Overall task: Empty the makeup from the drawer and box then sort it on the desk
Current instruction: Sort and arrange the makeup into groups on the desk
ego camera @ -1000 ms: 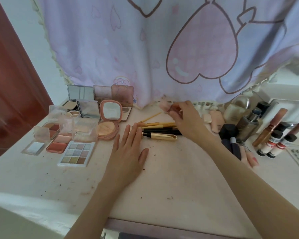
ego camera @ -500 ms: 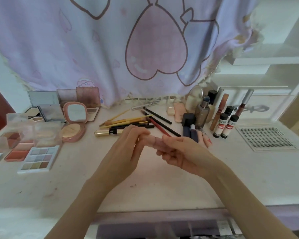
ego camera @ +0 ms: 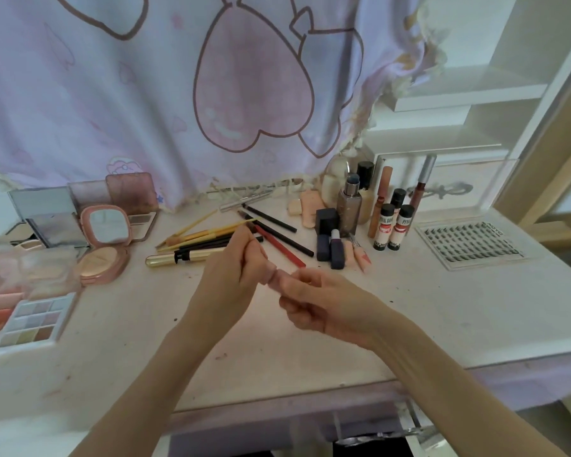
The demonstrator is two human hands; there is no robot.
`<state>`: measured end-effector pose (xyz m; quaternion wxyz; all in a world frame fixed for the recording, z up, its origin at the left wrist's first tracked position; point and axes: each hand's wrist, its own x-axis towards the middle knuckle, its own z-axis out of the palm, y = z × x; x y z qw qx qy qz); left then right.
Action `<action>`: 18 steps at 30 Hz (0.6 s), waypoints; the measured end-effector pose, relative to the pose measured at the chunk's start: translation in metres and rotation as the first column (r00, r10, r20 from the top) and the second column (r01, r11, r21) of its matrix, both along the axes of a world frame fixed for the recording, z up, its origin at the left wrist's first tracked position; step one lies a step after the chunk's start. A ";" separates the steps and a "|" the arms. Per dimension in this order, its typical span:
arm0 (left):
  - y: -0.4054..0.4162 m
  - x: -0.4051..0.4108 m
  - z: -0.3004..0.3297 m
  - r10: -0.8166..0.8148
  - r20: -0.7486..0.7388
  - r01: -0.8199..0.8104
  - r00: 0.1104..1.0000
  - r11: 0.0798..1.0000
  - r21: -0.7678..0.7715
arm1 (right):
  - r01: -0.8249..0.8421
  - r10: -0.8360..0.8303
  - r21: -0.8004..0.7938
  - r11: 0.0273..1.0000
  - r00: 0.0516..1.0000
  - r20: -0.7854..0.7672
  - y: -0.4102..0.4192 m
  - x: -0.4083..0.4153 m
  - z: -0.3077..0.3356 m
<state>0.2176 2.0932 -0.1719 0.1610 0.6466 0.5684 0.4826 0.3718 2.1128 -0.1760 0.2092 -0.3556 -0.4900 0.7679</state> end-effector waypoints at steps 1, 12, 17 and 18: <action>0.001 0.002 -0.001 0.017 0.009 -0.017 1.000 0.999 -0.032 | 0.053 -0.062 0.142 0.988 0.996 0.060 -0.001 0.000 0.000; 0.001 -0.009 0.000 -0.482 -0.083 0.481 0.872 0.876 -0.035 | 0.213 -0.208 0.026 0.977 0.970 -0.126 0.000 0.025 -0.002; 0.001 0.002 0.006 -0.336 -0.132 0.324 0.933 0.940 -0.103 | 0.117 -0.108 0.141 0.983 0.992 -0.068 0.002 0.033 -0.004; 0.001 0.005 0.009 -0.273 -0.160 0.246 0.949 0.954 -0.169 | 0.108 -0.122 0.296 0.949 0.992 0.031 0.001 0.034 -0.006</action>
